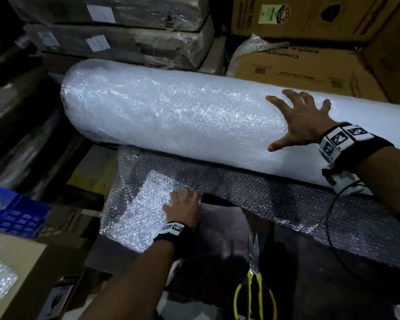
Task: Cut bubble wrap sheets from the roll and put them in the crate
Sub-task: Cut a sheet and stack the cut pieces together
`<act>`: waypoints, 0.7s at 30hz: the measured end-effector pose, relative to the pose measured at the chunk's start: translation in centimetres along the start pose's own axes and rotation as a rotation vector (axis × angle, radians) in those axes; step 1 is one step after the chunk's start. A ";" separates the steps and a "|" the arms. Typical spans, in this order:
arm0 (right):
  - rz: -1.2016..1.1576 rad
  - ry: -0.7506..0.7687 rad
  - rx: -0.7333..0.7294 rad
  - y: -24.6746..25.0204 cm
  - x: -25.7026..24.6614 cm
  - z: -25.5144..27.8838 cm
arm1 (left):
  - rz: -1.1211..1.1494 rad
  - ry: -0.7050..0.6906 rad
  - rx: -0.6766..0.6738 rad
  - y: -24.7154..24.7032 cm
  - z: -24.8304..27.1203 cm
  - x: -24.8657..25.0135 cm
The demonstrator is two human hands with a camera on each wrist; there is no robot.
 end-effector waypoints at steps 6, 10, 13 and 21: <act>0.022 -0.037 -0.006 -0.4 4.2 3.3 | 0.032 -0.033 -0.008 -0.5 1.9 4.9; 0.037 -0.045 -0.010 -0.7 5.9 4.9 | 0.017 -0.045 -0.026 -0.9 2.6 6.6; 0.027 -0.057 -0.021 -0.6 5.9 5.3 | 0.036 -0.061 -0.041 -0.8 2.9 7.0; 0.083 -0.078 -0.022 0.4 4.3 5.9 | 0.096 -0.127 -0.083 0.6 3.8 6.5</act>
Point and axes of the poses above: each hand's wrist, its own z-axis away from the middle knuckle, its own y-axis out of the back of the hand, x = y × z, the point moved 5 cm from there along -z, towards the middle knuckle, and after that the axes turned 13 degrees about y, right-handed, at the moved point
